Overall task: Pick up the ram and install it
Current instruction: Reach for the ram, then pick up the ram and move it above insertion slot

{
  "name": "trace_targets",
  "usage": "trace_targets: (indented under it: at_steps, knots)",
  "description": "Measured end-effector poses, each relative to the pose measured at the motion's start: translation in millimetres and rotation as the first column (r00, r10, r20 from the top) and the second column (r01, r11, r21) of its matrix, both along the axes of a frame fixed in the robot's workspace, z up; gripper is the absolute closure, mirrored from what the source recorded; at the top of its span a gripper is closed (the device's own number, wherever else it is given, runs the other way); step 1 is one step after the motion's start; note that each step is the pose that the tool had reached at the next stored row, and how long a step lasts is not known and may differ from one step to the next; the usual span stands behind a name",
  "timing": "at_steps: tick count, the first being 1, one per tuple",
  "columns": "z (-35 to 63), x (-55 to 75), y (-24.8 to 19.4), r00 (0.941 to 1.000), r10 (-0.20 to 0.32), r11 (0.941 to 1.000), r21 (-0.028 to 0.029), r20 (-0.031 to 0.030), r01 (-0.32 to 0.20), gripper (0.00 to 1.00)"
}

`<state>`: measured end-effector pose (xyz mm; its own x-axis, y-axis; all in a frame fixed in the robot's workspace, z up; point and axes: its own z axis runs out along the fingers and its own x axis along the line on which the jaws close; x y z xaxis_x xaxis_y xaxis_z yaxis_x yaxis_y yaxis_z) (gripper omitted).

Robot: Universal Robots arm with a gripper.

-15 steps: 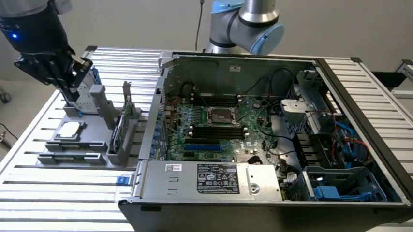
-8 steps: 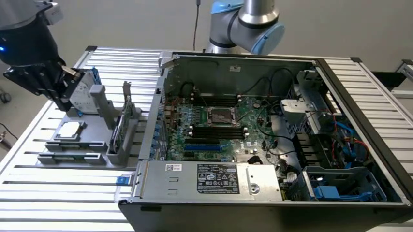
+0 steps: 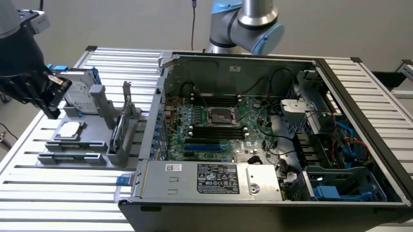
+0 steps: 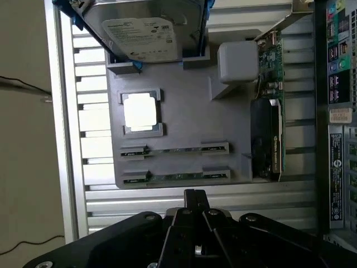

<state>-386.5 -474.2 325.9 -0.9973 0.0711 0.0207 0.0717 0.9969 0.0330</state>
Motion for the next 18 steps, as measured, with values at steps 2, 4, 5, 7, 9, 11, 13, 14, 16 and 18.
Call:
trace_targets:
  at_steps: [2, 4, 5, 7, 9, 11, 13, 14, 16, 18]
  knots:
    - [-1.5, -6.4, -0.9, 1.0, 0.0, 1.0, -0.0007, -0.0012, 0.0, 0.89]
    - [-2.4, -9.9, -1.3, 1.0, 0.001, 1.0, -0.0039, -0.0036, -0.001, 0.89]
    - [-2.4, -9.9, -1.3, 1.0, 0.001, 1.0, -0.0043, -0.0037, -0.001, 0.89]
    - [-2.4, -9.9, -1.3, 1.0, 0.001, 1.0, -0.0044, -0.0037, -0.001, 0.89]
    - [-2.3, -10.0, -1.3, 1.0, 0.001, 1.0, -0.0045, -0.0038, -0.001, 0.89]
    - [-2.4, -10.0, -1.3, 1.0, 0.001, 1.0, -0.0045, -0.0038, -0.001, 0.89]
    - [-2.3, -10.0, -1.3, 1.0, 0.001, 1.0, -0.0045, -0.0038, -0.001, 0.89]
    - [-2.4, -10.0, -1.3, 1.0, 0.001, 1.0, -0.0045, -0.0038, -0.001, 0.89]
    - [-2.4, -10.0, -1.3, 1.0, 0.001, 1.0, -0.0045, -0.0038, -0.001, 0.89]
    - [-2.3, -10.0, -1.3, 1.0, 0.001, 1.0, -0.0045, -0.0038, -0.001, 0.89]
